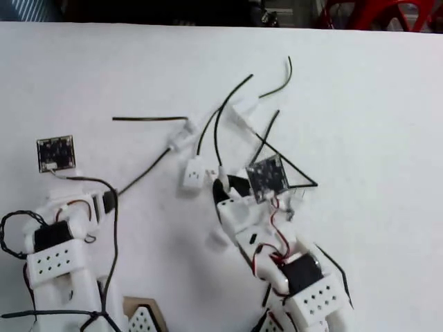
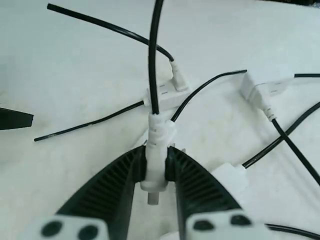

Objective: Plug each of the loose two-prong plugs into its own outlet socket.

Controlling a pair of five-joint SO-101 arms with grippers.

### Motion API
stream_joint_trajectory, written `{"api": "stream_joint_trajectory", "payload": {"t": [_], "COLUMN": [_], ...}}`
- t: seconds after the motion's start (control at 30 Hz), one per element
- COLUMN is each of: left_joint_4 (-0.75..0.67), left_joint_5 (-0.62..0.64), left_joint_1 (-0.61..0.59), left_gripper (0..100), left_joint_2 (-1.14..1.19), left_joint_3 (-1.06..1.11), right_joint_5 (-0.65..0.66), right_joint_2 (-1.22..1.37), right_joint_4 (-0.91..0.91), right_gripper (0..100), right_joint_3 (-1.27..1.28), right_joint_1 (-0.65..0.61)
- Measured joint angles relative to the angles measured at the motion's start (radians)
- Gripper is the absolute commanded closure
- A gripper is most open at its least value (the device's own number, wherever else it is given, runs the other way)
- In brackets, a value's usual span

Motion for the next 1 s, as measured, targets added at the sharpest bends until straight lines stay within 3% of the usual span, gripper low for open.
{"api": "stream_joint_trajectory", "payload": {"t": [0.27, 0.57, 0.83, 1.0], "left_joint_4": [0.058, 0.206, 0.278, 0.272], "left_joint_5": [0.087, 0.249, 0.258, 0.258], "left_joint_1": [0.196, 0.427, 0.532, 0.574], "left_gripper": [68, 68, 68, 67], "left_joint_2": [0.000, 0.000, -0.006, -0.158], "left_joint_3": [-0.173, -0.459, -0.477, -0.397], "right_joint_5": [0.000, -0.006, -0.006, -0.006], "right_joint_2": [-0.281, -0.331, -0.331, -0.331], "right_joint_4": [0.000, 0.043, 0.078, 0.078], "right_gripper": [98.1, 98.1, 98.1, 98.1], "right_joint_3": [0.117, 0.129, 0.129, 0.129], "right_joint_1": [0.000, -0.041, -0.117, -0.158]}}
